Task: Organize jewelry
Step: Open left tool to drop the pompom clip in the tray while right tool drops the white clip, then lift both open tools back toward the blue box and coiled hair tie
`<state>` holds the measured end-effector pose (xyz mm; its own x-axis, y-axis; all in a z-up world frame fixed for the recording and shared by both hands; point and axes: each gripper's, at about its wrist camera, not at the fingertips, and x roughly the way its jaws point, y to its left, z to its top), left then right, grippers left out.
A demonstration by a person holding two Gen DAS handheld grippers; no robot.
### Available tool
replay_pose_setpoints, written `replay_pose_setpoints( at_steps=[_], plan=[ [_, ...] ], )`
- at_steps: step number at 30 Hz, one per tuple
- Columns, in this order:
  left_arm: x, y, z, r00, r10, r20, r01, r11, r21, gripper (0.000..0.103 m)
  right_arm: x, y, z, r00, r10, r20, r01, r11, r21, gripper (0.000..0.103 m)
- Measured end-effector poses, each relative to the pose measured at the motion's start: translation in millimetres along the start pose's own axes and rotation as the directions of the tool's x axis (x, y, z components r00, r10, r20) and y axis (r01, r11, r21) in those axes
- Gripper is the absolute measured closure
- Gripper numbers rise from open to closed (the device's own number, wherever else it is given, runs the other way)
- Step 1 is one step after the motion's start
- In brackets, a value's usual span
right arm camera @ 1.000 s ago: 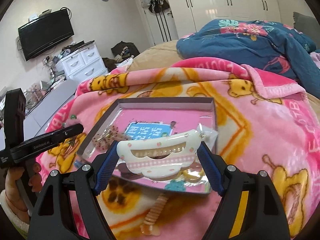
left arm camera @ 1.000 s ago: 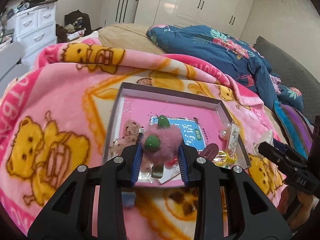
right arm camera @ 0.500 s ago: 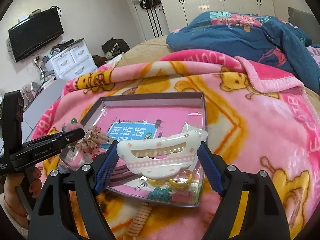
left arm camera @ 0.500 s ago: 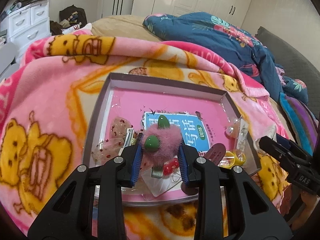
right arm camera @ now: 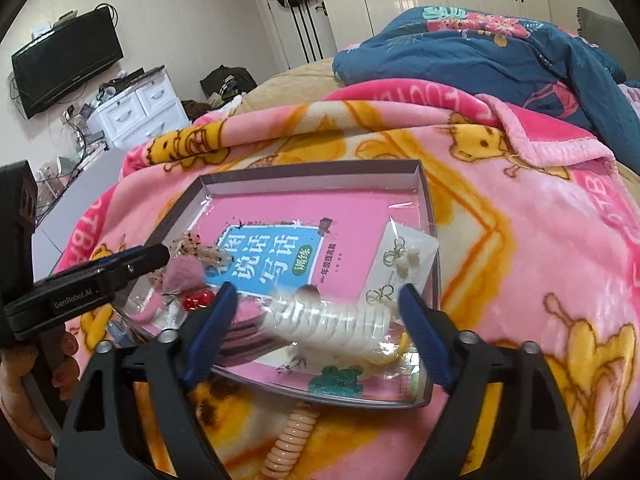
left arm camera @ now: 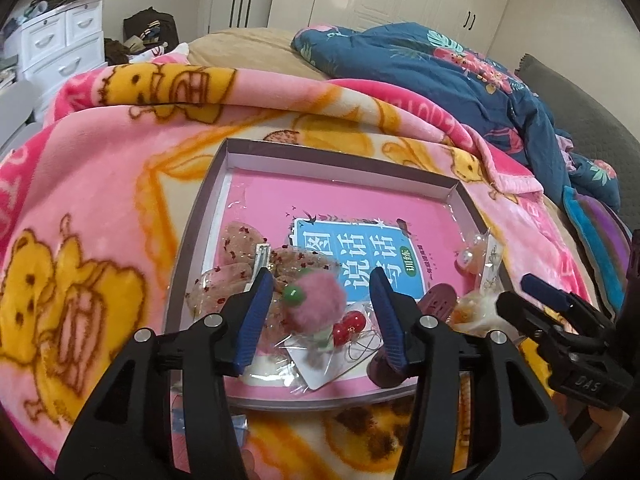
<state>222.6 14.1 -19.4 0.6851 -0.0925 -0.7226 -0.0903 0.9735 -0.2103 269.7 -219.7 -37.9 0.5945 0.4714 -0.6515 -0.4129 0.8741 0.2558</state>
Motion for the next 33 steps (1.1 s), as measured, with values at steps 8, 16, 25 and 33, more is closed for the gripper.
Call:
replay_pose_setpoints(
  at_steps=[8,16,25,33],
  plan=[
    [-25.8,-0.5,-3.5,0.999,-0.009,0.035,0.01,1.0,-0.01,0.049,-34.1,5.3,0.9,0.998,0.016,0.058,-0.016,1.0,-0.005,0.011],
    [-69.9,-0.6,-5.5,0.995,-0.003,0.1,0.004,1.0,-0.01,0.026,-70.8,18.0,-8.2,0.993,0.036,0.112,-0.032,0.999,-0.042,0.007],
    [-108.4,7.8,-16.5,0.989,0.033,0.144,-0.031,0.999,-0.019,0.013,-91.8,26.5,-22.2,0.992,0.047,0.115,-0.041,0.997,-0.062,0.007],
    [-121.5,18.4,-31.2,0.989,0.055,0.139,-0.05,0.998,-0.04,0.011,-100.7,32.1,-32.3,0.993,0.05,0.105,-0.042,0.997,-0.072,0.007]
  ],
)
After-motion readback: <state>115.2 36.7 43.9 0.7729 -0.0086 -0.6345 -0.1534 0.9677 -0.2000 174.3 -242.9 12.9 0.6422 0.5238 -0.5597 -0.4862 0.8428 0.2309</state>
